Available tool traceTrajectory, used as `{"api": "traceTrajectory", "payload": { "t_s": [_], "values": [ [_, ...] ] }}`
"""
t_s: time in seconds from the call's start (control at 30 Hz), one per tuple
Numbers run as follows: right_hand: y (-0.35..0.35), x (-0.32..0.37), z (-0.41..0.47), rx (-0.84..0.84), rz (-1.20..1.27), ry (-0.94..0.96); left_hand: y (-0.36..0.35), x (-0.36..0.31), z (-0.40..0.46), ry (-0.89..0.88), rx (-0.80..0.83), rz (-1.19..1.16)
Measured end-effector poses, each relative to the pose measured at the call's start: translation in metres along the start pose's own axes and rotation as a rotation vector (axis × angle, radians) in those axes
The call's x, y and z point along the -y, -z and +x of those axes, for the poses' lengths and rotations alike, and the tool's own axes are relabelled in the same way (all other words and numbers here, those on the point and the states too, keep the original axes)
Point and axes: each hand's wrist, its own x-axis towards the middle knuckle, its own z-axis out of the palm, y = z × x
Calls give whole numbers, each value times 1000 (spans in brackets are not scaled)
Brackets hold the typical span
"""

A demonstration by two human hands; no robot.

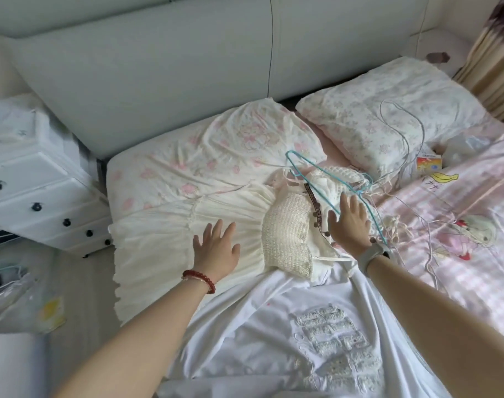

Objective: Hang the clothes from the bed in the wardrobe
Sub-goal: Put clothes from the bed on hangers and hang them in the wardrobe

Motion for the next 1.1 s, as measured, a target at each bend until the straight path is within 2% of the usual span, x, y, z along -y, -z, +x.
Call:
{"api": "traceTrajectory", "payload": {
  "t_s": [0.13,0.2,0.4,0.6,0.8,0.87,1.0,1.1],
  "values": [
    [-21,40,-70,-32,0,256,21,13,-50,-10,-254,85],
    [-28,61,-107,-37,13,344,24,25,-85,21,-311,75],
    [-50,99,-234,28,11,543,4,64,-227,151,-348,-15],
    [-95,90,-400,154,37,814,-65,96,-407,296,-430,-157],
    [-146,47,-573,450,-129,1065,-163,103,-605,464,-424,-263],
    [-161,33,-625,522,-216,1186,-191,107,-665,562,-419,-275],
    [-182,30,-713,656,-288,1422,-231,124,-765,879,-445,-252],
    [-190,51,-772,701,-284,1613,-240,139,-830,1076,-542,-199]
  ]
}}
